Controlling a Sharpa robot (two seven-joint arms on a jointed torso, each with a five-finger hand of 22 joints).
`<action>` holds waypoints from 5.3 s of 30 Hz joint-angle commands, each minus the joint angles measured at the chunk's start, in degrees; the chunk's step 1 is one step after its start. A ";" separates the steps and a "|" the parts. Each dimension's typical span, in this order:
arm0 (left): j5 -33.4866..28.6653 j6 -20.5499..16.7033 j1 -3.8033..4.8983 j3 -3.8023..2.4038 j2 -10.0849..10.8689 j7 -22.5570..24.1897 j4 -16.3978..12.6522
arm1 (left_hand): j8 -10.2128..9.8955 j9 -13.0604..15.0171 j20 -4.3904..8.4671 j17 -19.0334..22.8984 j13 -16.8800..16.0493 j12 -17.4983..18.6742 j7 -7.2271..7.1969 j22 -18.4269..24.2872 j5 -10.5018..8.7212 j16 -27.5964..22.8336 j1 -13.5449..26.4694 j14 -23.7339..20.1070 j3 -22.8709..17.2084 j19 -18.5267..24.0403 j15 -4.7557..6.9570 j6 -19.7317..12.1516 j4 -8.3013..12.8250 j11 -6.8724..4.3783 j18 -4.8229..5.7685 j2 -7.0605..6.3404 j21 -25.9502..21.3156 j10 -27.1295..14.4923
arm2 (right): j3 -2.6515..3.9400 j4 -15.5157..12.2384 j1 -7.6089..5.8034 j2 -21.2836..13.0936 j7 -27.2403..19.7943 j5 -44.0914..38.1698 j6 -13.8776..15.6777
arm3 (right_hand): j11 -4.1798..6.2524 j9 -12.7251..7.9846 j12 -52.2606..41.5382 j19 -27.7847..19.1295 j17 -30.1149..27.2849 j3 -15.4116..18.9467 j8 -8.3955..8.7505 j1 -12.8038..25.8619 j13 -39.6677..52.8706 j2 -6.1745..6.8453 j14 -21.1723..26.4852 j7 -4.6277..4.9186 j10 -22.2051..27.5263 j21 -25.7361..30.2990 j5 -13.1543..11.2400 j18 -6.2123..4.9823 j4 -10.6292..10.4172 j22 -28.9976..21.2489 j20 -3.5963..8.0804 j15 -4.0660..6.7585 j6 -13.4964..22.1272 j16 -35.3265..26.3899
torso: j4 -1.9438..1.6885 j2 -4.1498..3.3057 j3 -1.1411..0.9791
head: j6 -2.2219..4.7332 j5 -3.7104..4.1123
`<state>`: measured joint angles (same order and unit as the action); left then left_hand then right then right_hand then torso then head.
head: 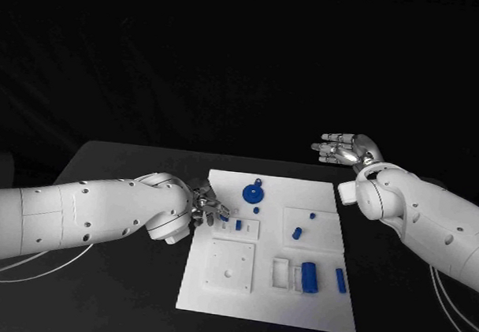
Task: Assemble the parts on the task board
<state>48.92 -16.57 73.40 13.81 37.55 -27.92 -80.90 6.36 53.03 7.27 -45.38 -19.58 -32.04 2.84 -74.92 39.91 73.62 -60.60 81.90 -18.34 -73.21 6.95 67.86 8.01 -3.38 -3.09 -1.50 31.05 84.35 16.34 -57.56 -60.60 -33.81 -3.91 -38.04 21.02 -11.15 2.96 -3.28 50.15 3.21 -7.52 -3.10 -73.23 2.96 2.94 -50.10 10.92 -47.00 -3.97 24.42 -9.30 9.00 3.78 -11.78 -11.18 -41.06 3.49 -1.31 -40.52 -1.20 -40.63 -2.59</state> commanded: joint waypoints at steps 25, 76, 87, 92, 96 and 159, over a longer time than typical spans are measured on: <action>8.49 1.51 -1.66 -0.01 -1.12 -0.52 -0.02 | -0.56 -0.12 -0.69 0.16 0.25 -0.24 -3.67 -1.01 -0.17 0.33 -1.02 0.33 -5.62 0.07 0.01 4.33 5.21 -0.93 -1.27 -0.01 0.45 2.51 | 0.02 -0.09 0.22 0.07 -0.53 -0.17 -0.96 | -0.08 -0.10 0.38 0.02 -0.09 -0.04 0.22 0.28 -0.07 0.21 0.57 0.71 0.45 -0.05 0.17 1.00 -0.24 -0.06 -0.09 0.20 0.51 -0.39 | 0.07 -0.08 0.00 | -0.36 -0.12; 9.33 5.86 -1.90 -0.01 -1.52 -2.15 0.72 | -0.52 -0.48 -1.02 0.30 0.27 -0.45 -3.88 -0.96 -1.19 0.47 -1.10 0.37 -5.10 0.20 -0.06 5.01 4.80 -0.96 -1.43 -0.39 0.53 2.52 | 0.02 -0.16 0.24 -0.12 -0.44 -0.13 -1.12 | -0.09 -0.10 0.38 0.02 -0.09 0.02 0.23 0.23 -0.07 0.17 0.58 0.73 0.53 -0.06 0.16 0.98 -0.20 -0.06 -0.10 0.16 0.59 -0.39 | 0.09 -0.05 -0.07 | -0.44 -0.14; 12.03 6.10 -1.97 -0.02 -1.95 -2.15 0.79 | 0.61 1.76 -1.15 -0.23 0.11 -1.21 -4.47 -0.93 -3.52 1.04 -1.74 0.41 -4.45 -0.07 0.03 5.81 2.76 -1.16 -1.31 -1.09 0.11 2.50 | 0.02 -0.23 0.29 -0.12 -0.54 -0.58 -1.09 | -0.09 -0.10 0.38 0.02 -0.09 0.02 0.23 0.23 -0.07 0.17 0.58 0.73 0.53 -0.06 0.16 0.98 -0.20 -0.06 -0.10 0.16 0.59 -0.39 | 0.10 -0.06 -0.06 | -0.47 -0.15; 12.30 6.33 -1.98 -0.02 -2.05 -2.12 0.69 | 1.00 2.53 -1.32 -0.80 0.13 -1.57 -4.67 -0.96 -3.50 1.43 -1.77 0.50 -4.46 -0.08 0.04 6.16 2.39 -1.25 -1.41 -1.31 0.07 2.51 | 0.02 -0.23 0.31 -0.12 -0.54 -0.67 -1.12 | -0.09 -0.10 0.38 0.02 -0.09 0.02 0.23 0.23 -0.07 0.17 0.58 0.73 0.53 -0.06 0.16 0.98 -0.20 -0.06 -0.10 0.16 0.59 -0.39 | 0.07 -0.06 -0.05 | -0.49 -0.12; 12.32 6.45 -1.99 -0.02 -2.10 -2.12 0.55 | 1.18 3.23 -1.63 -1.01 1.23 -1.96 -4.73 -0.98 -3.54 1.58 -1.85 0.46 -4.53 -0.09 -0.02 6.21 2.18 -1.27 -1.72 -1.40 0.12 2.52 | 0.02 -0.25 0.33 -0.13 -0.54 -0.67 -1.20 | -0.09 -0.10 0.38 0.02 -0.09 0.02 0.23 0.23 -0.07 0.17 0.58 0.73 0.53 -0.06 0.16 0.98 -0.20 -0.06 -0.10 0.16 0.59 -0.39 | 0.06 -0.05 -0.04 | -0.51 -0.08; 11.87 9.14 -2.18 -0.07 -2.74 -3.00 3.70 | -1.32 -0.62 -0.31 3.95 2.58 0.53 -4.37 -0.78 -32.15 -1.52 -2.22 -1.02 5.28 -0.07 0.20 6.03 -20.89 -0.66 0.32 -9.72 -3.15 2.37 | 0.02 -0.35 0.38 -0.50 -0.41 -0.59 -1.24 | -0.25 -0.14 0.42 -0.42 -0.12 0.26 0.27 0.31 -0.10 0.70 1.47 0.89 1.39 -0.02 0.44 1.00 -0.87 -0.06 -0.21 -0.08 1.60 -0.42 | -0.01 -0.06 0.04 | -0.14 0.29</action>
<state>60.62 -8.62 71.38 13.63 34.75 -30.50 -77.10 5.32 52.47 6.60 -41.53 -17.07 -31.69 -1.69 -74.94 8.14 72.27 -62.70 81.15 -13.00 -73.33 7.06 74.06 -12.64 -4.30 -3.39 -10.73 28.10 83.83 16.33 -57.85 -60.23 -34.30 -3.95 -38.21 20.59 -11.46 2.86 -3.05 50.03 3.16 -7.22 -3.10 -72.84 2.95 3.33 -49.03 10.67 -45.86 -3.97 24.64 -9.30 8.37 3.77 -11.90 -11.45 -39.67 3.27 -1.27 -40.58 -1.16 -40.94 -2.17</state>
